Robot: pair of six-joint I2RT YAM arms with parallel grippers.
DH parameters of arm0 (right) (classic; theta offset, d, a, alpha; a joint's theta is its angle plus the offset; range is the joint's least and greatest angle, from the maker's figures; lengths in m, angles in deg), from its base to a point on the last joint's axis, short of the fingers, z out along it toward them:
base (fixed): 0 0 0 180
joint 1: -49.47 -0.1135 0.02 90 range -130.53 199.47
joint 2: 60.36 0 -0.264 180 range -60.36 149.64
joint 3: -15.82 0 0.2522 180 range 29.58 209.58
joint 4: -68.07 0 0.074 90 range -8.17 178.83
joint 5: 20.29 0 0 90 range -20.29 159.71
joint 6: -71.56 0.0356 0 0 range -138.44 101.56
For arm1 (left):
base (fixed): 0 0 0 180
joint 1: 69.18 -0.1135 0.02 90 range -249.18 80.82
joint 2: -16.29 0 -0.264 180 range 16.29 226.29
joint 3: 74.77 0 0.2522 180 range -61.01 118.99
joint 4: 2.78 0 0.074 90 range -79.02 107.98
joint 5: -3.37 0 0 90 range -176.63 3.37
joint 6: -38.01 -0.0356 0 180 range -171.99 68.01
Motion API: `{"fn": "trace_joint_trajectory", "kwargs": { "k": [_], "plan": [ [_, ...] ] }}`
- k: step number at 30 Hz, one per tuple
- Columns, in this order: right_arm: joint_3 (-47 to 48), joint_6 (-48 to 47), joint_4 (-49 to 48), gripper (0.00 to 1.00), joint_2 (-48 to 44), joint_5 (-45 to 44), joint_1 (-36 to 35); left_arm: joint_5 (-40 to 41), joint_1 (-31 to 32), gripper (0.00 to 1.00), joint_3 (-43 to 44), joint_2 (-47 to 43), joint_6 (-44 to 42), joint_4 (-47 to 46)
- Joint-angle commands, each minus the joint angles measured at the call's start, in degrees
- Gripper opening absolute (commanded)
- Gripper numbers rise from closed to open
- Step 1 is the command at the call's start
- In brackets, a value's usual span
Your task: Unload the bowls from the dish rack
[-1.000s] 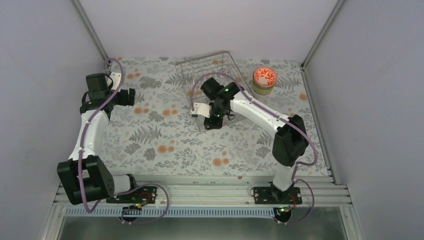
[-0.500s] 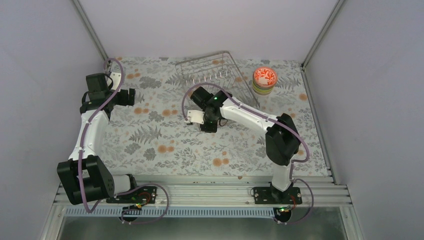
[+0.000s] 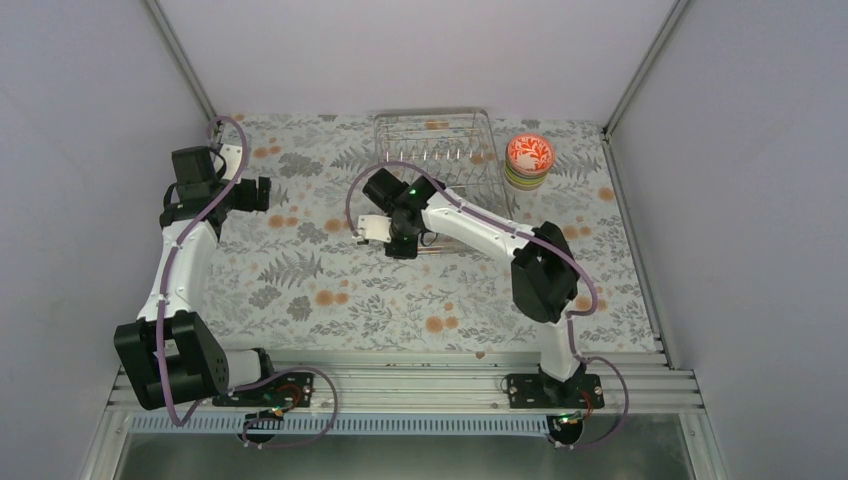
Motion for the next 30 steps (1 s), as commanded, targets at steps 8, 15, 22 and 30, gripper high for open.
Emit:
{"fn": "trace_joint_trajectory", "kwargs": {
  "k": [8, 15, 22, 30],
  "plan": [
    [5.9, 1.5, -3.8, 0.04, 4.7, -1.6, 0.3, -0.8, -0.2, 1.00, -0.2, -1.1, -0.5, -1.3],
    [11.1, 2.5, -3.8, 0.22, 6.7, -1.0, 0.6, -0.8, -0.2, 1.00, -0.4, -0.9, -0.6, -1.6],
    [9.1, 3.6, -3.8, 0.64, -0.2, -0.9, 1.5, -2.2, -0.2, 1.00, -0.5, -0.4, -1.1, -1.3],
    [-4.3, 11.2, -16.6, 1.00, -18.4, -9.9, 5.2, -2.2, -0.2, 1.00, -0.5, -1.5, -1.1, -1.6]
  ]
}}
